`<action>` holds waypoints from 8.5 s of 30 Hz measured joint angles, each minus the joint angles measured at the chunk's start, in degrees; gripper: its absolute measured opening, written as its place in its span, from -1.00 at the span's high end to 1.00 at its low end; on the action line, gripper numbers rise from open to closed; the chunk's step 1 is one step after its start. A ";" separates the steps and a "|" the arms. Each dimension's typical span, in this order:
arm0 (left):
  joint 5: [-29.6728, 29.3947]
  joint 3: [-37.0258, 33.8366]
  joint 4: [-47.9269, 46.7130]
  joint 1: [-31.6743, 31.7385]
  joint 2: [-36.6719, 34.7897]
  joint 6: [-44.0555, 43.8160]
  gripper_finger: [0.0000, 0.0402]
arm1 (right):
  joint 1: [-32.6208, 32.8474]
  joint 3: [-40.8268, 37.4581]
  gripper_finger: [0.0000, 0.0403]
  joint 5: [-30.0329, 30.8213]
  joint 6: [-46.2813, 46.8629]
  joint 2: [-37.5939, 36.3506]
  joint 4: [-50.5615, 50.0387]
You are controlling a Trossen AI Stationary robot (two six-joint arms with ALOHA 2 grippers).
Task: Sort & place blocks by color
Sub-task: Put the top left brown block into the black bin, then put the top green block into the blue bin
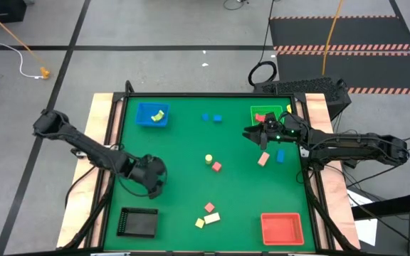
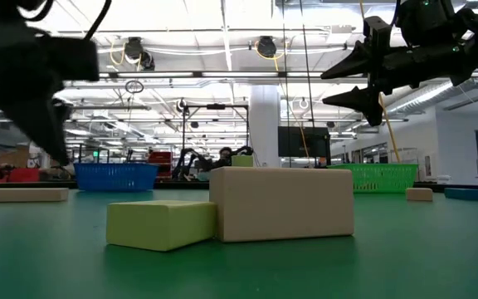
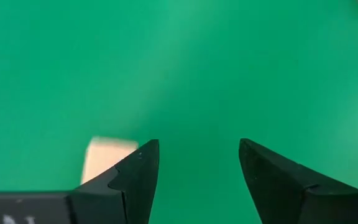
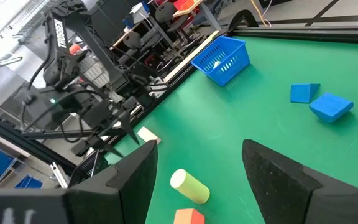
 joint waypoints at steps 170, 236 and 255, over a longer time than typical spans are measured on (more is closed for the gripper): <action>-3.59 9.18 -5.22 -22.24 -4.94 -1.77 0.36 | 0.00 -0.02 -0.12 0.00 0.00 -0.02 0.00; -17.75 8.68 12.50 1.67 -2.58 24.72 0.20 | -0.01 -0.02 -0.12 0.00 0.00 -0.02 0.01; -17.62 -15.28 62.73 7.45 -0.72 42.29 0.20 | 0.00 -0.02 -0.12 0.00 0.00 -0.02 0.01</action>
